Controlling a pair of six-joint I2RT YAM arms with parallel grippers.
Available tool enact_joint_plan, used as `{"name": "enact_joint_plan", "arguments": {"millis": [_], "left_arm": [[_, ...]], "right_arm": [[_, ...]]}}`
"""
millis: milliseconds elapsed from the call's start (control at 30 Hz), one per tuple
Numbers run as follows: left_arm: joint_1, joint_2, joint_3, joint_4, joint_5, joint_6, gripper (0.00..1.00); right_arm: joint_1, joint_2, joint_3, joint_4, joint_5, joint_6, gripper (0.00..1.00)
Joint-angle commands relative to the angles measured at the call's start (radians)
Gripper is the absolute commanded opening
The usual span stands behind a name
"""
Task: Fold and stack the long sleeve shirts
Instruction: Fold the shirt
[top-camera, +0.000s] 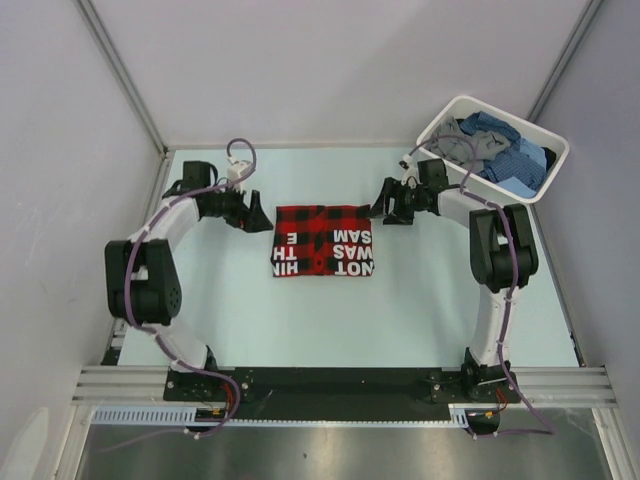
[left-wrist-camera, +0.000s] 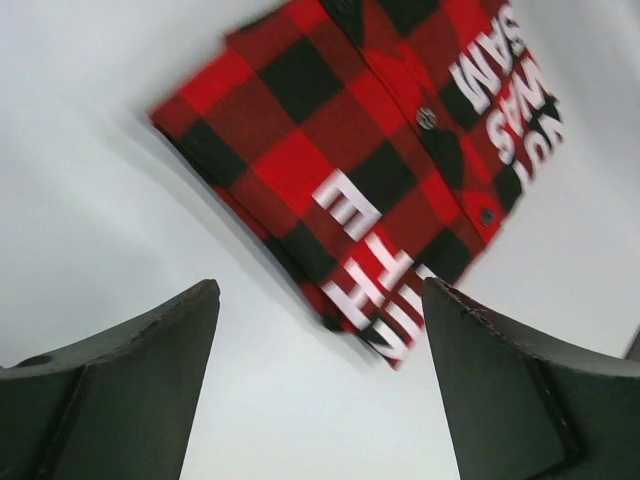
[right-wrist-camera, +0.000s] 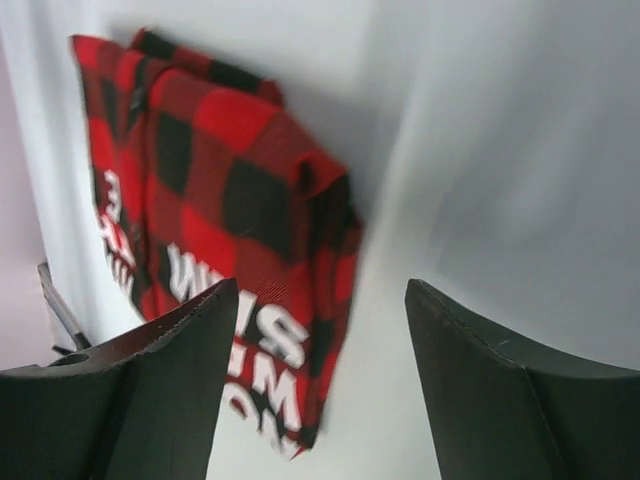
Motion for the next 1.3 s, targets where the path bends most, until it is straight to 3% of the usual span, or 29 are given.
{"name": "enact_joint_plan", "arguments": {"millis": [0, 67, 233, 467, 633, 700, 800, 833, 867, 900, 933, 967, 1000, 1167, 1267], "left_arm": [[-0.004, 0.203, 0.264, -0.13, 0.036, 0.184, 0.85], [-0.004, 0.268, 0.37, -0.163, 0.026, 0.181, 0.81], [-0.004, 0.348, 0.407, -0.239, 0.031, 0.106, 0.8], [-0.033, 0.175, 0.026, -0.244, 0.092, 0.054, 0.84], [-0.046, 0.165, -0.065, -0.126, 0.063, -0.066, 0.79], [-0.05, 0.185, -0.071, -0.092, 0.037, -0.102, 0.75], [-0.072, 0.212, -0.09, -0.083, 0.054, -0.112, 0.58], [-0.081, 0.216, -0.11, -0.088, 0.069, -0.106, 0.43], [-0.095, 0.212, -0.123, -0.109, 0.08, -0.081, 0.36], [-0.136, 0.207, -0.139, -0.123, 0.082, -0.064, 0.22], [-0.159, 0.199, -0.172, -0.14, 0.082, -0.043, 0.15], [-0.185, 0.172, -0.195, -0.163, 0.082, -0.009, 0.08], [-0.242, 0.153, -0.221, -0.166, 0.08, 0.0, 0.0], [-0.414, 0.11, -0.219, -0.233, 0.138, 0.029, 0.0], [-0.465, 0.107, -0.187, -0.327, 0.193, 0.093, 0.44]], "right_arm": [[0.005, 0.09, 0.108, -0.022, 0.023, -0.026, 0.74], [0.012, 0.128, 0.143, -0.025, 0.002, -0.009, 0.74], [0.015, 0.153, 0.147, -0.043, -0.043, 0.033, 0.74], [-0.016, -0.021, -0.056, -0.099, -0.144, 0.076, 0.84], [0.048, -0.089, -0.198, -0.074, -0.187, 0.051, 0.81], [0.059, -0.079, -0.226, -0.028, -0.184, 0.057, 0.75], [0.076, -0.059, -0.254, -0.005, -0.178, 0.03, 0.62], [0.074, -0.051, -0.258, -0.008, -0.173, 0.004, 0.46], [0.07, -0.046, -0.257, -0.028, -0.17, -0.012, 0.37], [0.067, -0.043, -0.255, -0.046, -0.166, -0.032, 0.28], [0.061, -0.048, -0.252, -0.069, -0.155, -0.082, 0.1], [0.045, -0.051, -0.24, -0.129, -0.15, -0.11, 0.01], [0.038, -0.054, -0.232, -0.169, -0.141, -0.139, 0.0], [-0.024, -0.056, -0.145, -0.445, -0.064, -0.43, 0.0], [-0.034, -0.005, -0.065, -0.558, -0.005, -0.556, 0.01]]}}
